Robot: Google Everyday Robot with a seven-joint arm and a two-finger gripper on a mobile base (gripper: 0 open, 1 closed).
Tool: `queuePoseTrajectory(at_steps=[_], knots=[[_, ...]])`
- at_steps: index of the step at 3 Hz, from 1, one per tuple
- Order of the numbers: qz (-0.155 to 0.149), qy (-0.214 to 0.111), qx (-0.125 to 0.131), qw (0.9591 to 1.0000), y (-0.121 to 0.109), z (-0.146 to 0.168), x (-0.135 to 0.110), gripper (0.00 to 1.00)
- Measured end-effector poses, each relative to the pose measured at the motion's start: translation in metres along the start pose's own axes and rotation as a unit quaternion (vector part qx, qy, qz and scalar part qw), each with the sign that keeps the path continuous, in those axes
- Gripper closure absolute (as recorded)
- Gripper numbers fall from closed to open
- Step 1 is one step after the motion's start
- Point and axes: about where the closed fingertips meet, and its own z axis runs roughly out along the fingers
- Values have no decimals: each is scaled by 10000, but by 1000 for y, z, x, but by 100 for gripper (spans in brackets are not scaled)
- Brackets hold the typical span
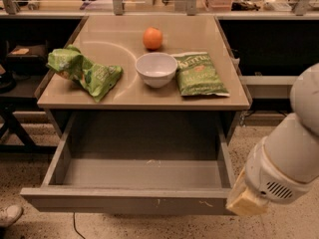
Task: Close top drawer
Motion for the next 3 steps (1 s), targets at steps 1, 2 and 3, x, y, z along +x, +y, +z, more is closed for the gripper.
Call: queuePoseTrajectory(at_steps=[1,2,3], knots=[[171,-39,-410,9990,10,44,0,100],[190,-32,-458,9988,12,50,1,100],[189,-32,-457,9988,12,50,1,100]])
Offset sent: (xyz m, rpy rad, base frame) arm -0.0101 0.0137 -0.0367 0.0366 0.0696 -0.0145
